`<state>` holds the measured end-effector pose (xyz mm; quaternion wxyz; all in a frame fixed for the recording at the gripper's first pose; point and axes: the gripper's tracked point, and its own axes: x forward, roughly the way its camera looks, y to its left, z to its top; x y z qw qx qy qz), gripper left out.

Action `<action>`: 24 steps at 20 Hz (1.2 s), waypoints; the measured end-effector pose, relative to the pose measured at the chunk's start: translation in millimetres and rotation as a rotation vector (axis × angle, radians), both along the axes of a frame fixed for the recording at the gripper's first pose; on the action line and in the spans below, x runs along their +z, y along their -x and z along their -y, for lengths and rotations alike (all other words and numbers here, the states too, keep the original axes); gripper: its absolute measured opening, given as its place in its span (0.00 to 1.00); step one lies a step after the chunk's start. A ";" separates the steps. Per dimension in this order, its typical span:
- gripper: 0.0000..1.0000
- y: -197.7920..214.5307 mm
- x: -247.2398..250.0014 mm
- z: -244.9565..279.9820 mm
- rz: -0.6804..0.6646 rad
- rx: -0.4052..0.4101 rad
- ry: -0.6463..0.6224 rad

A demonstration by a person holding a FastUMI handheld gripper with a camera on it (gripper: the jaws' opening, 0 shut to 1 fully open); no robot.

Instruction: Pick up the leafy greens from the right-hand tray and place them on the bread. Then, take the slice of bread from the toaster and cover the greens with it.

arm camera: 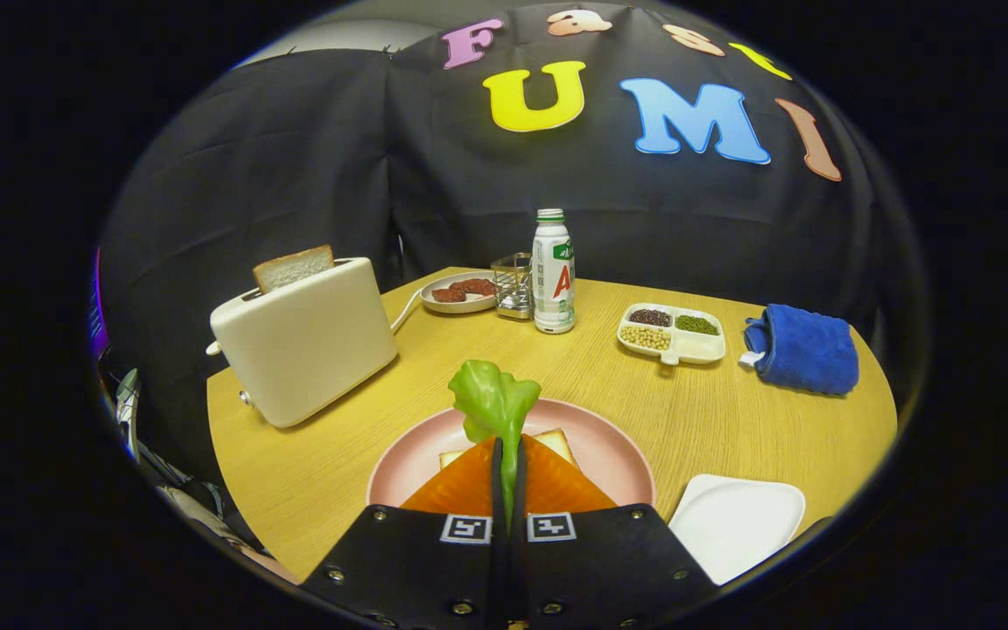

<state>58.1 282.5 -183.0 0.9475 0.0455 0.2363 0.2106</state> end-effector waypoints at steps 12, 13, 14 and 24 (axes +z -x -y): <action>0.98 7.1 34.2 -22.3 0.100 -0.004 0.013; 0.98 8.5 39.8 -27.3 0.113 -0.006 0.003; 0.98 9.9 46.8 -32.6 0.128 -0.008 -0.008; 0.98 13.6 141.1 -132.8 0.356 -0.023 -0.109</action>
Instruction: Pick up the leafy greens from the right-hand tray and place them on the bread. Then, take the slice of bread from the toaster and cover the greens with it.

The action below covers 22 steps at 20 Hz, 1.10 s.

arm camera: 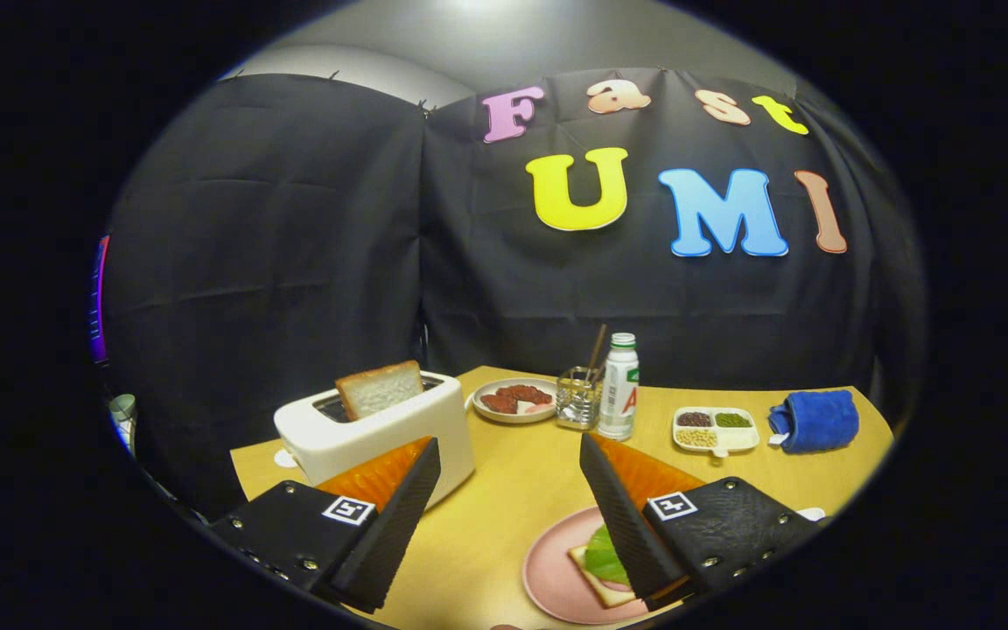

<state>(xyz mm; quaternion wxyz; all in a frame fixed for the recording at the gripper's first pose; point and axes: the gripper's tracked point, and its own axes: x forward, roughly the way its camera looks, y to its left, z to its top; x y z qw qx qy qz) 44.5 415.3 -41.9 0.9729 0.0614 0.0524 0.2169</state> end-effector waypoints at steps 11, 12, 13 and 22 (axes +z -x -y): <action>0.97 -21.8 22.8 -131.0 0.084 0.073 -0.084; 0.97 -27.4 22.1 -137.8 0.089 0.065 -0.080; 0.97 -32.6 19.9 -144.7 0.088 0.058 -0.080; 0.87 -73.9 -6.2 -152.8 0.058 -0.021 -0.027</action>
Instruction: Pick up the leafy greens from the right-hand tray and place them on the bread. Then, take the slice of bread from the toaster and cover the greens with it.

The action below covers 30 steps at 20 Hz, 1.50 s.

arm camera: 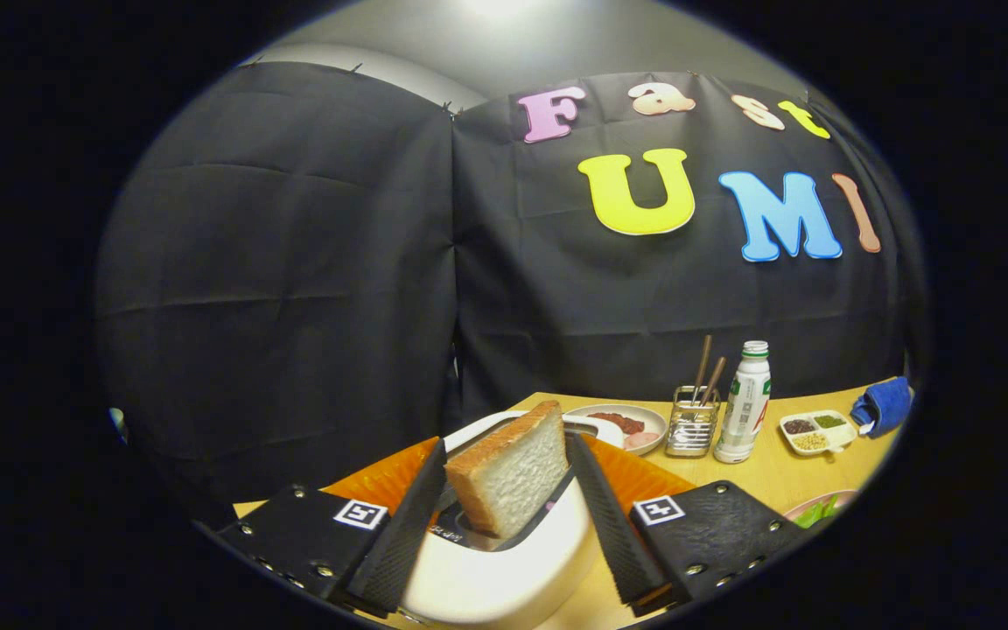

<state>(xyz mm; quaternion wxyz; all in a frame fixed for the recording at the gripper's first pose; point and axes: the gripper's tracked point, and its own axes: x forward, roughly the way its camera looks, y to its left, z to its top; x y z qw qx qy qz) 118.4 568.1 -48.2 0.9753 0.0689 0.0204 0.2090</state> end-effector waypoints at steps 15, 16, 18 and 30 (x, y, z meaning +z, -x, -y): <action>0.09 13.8 42.1 26.0 0.019 0.077 -0.159; 0.09 13.9 44.8 29.4 0.020 0.082 -0.172; 0.09 14.0 51.1 41.7 0.029 0.073 -0.194; 0.09 43.6 27.4 189.4 0.062 -0.100 -0.078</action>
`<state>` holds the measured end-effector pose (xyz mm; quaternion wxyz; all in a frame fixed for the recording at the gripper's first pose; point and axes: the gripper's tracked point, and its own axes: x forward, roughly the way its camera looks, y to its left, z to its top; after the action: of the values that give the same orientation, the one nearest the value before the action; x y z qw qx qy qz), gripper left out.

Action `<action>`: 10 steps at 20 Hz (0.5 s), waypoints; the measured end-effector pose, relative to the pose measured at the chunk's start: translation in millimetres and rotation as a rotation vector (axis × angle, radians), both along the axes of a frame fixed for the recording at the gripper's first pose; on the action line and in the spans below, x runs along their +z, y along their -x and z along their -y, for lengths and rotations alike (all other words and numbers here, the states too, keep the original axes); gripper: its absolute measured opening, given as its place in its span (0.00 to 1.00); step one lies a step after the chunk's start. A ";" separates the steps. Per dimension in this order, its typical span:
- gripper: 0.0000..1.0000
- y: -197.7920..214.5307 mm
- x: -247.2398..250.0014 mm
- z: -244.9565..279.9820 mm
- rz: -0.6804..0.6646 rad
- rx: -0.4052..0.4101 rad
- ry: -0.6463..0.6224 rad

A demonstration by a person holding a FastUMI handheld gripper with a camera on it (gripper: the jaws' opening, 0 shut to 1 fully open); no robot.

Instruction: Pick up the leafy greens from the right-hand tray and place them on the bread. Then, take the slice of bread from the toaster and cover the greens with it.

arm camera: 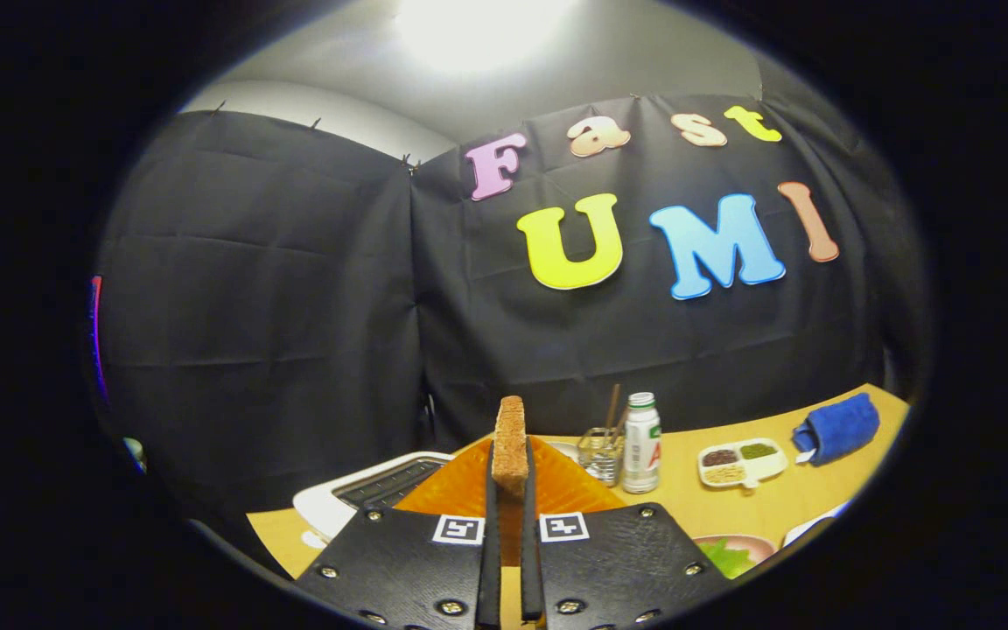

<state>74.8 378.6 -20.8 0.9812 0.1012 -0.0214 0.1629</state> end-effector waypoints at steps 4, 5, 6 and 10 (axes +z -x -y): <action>0.09 6.8 -50.9 81.9 -0.086 -0.114 0.095; 0.09 7.4 -64.4 98.0 -0.117 -0.133 0.109; 0.09 7.7 -76.8 110.5 -0.140 -0.145 0.106; 0.09 8.5 -99.9 137.9 -0.175 -0.196 0.138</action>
<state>66.2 240.7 -120.7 0.9951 0.0449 0.0657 0.0578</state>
